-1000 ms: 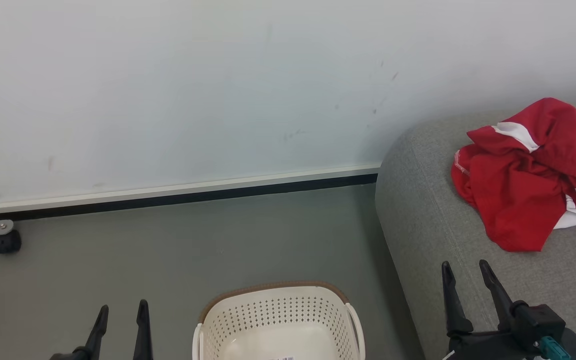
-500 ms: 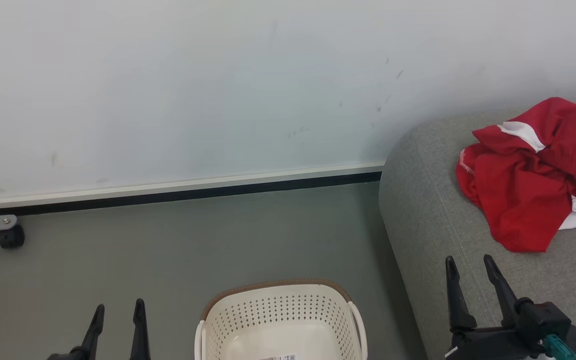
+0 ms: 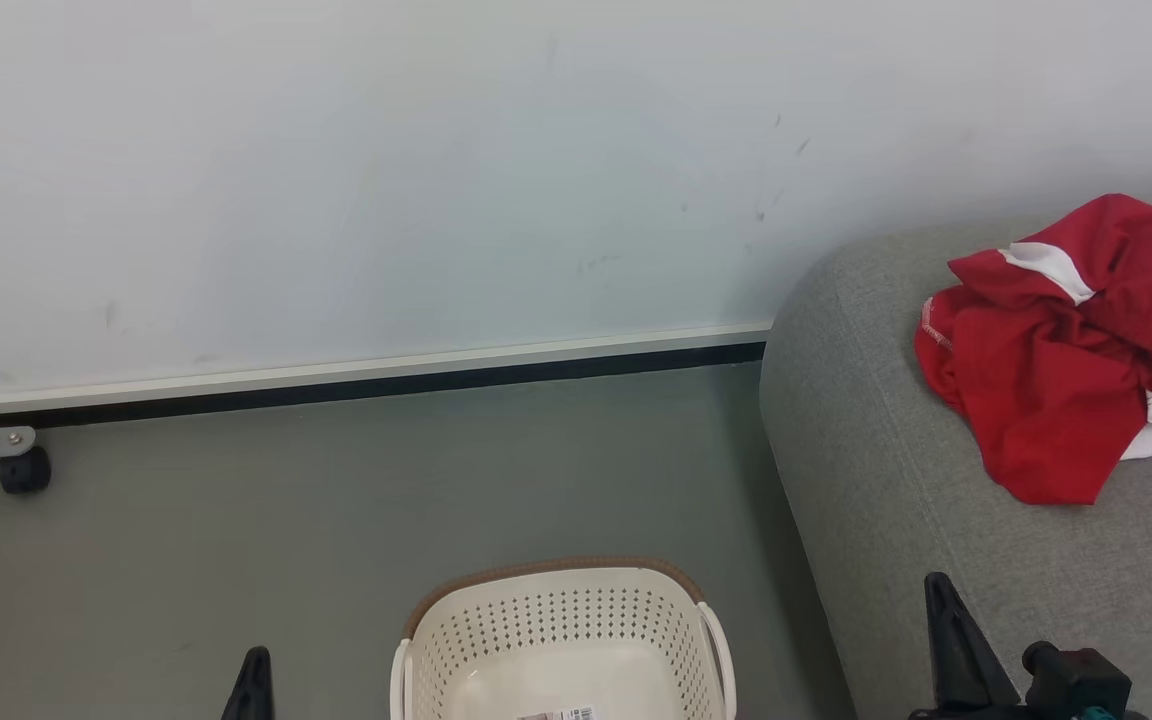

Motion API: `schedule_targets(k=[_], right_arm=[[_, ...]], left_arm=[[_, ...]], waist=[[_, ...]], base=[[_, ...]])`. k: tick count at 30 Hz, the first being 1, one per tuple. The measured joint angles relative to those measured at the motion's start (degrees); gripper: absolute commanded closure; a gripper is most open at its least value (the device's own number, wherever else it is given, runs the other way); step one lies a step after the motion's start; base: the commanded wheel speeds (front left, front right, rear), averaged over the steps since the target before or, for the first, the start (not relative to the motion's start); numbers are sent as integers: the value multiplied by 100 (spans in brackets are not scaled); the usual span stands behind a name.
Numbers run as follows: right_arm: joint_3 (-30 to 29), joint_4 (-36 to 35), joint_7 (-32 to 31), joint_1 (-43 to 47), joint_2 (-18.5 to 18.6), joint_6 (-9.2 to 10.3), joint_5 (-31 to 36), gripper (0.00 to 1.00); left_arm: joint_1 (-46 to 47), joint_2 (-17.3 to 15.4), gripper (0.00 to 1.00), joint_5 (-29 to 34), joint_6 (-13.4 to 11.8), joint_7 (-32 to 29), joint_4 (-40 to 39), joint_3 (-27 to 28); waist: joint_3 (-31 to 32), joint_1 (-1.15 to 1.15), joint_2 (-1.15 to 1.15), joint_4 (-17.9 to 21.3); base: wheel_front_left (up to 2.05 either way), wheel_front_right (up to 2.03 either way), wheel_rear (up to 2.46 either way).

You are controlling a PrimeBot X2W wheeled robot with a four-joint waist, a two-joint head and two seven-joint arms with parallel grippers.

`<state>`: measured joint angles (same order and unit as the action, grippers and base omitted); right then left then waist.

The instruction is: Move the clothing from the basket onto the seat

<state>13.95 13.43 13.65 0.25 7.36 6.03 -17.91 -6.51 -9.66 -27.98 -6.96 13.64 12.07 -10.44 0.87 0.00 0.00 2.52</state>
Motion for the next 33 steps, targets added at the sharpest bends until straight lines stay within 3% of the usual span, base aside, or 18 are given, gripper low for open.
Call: schedule_targets(k=[33], right_arm=[[-787, 148, -728, -154, -169, -455, -2607, 100]], left_arm=[[290, 254, 100, -2227, 464, -749, 159, 571]], waist=[[-34, 0, 0, -91]], base=[[0, 0, 0]])
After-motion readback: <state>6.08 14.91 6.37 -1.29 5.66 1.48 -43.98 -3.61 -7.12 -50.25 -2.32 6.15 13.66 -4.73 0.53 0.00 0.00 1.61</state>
